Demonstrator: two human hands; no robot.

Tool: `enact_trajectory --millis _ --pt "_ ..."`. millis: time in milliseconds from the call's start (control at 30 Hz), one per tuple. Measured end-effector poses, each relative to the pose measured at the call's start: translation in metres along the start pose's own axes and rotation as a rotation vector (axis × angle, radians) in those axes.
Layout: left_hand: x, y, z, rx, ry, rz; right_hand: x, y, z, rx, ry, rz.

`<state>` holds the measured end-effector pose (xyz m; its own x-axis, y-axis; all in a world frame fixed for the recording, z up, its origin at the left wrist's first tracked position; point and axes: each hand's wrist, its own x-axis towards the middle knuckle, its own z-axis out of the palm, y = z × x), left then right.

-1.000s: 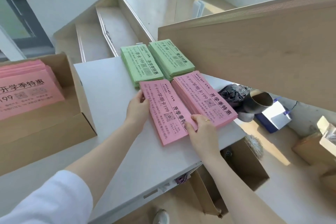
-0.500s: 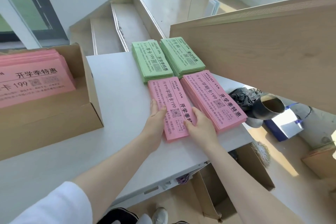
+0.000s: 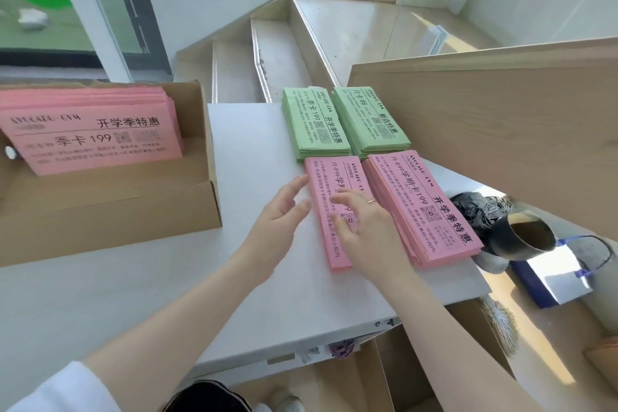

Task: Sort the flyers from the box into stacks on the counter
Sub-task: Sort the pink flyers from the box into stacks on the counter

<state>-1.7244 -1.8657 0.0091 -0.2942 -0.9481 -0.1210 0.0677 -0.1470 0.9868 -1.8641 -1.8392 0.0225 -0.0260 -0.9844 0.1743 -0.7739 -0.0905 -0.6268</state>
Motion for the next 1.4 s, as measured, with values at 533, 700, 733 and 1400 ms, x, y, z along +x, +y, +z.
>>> enact_trajectory --millis 533,700,733,1400 --pt "-0.044 0.103 -0.249 0.68 0.405 0.485 0.096 -0.194 0.127 0.176 -0.169 -0.45" --pt "-0.012 0.109 -0.351 1.265 0.259 0.456 0.133 -0.234 0.175 -0.104 -0.308 -0.436" --pt "-0.004 0.11 -0.363 1.297 0.22 0.426 0.14 -0.237 0.182 -0.166 -0.321 -0.434" --pt "0.029 0.085 -0.398 1.421 -0.043 0.246 0.159 -0.225 0.219 -0.57 -0.032 -0.581"
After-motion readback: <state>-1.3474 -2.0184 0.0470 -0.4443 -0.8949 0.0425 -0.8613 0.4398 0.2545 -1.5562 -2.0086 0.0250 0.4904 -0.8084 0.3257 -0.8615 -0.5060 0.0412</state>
